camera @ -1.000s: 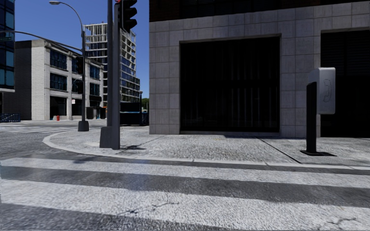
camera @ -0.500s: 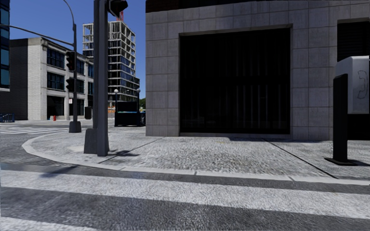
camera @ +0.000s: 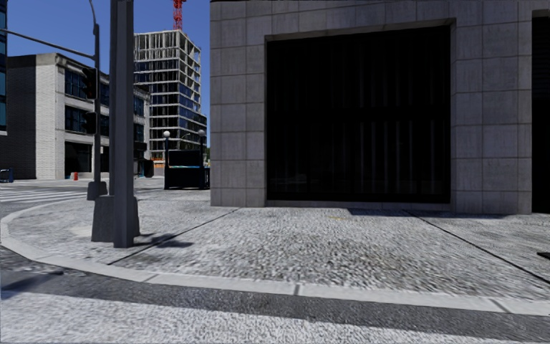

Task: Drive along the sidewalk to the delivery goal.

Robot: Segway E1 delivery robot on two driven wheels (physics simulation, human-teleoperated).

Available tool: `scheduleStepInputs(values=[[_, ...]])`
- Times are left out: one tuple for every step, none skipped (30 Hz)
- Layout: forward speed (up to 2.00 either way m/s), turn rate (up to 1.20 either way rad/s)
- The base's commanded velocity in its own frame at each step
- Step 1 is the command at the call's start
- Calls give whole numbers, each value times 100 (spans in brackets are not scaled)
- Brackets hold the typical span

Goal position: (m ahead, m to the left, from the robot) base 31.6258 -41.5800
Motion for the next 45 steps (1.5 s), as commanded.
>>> scheduleStepInputs(values=[[136, 0], [136, 0], [136, 0], [136, -7], [136, -7], [136, -20], [136, -28], [136, -32], [136, -32], [136, -34], [136, -35], [136, -35], [136, -35], [136, -36], [136, -36], [136, -36], [136, -36], [136, -36], [136, -36], [136, -36], [136, -36], [136, -36], [136, -36], [136, -36], [136, -36], [136, -36], [136, -36], [136, -36], [136, -36], [136, -36], [136, -36], [136, -36], [136, -36], [136, -36], [136, -42], [136, -48], [135, -52], [135, -52], [135, -56], [135, -60], [135, -61], [135, -61], [135, -62], [135, -62], [135, -62]])
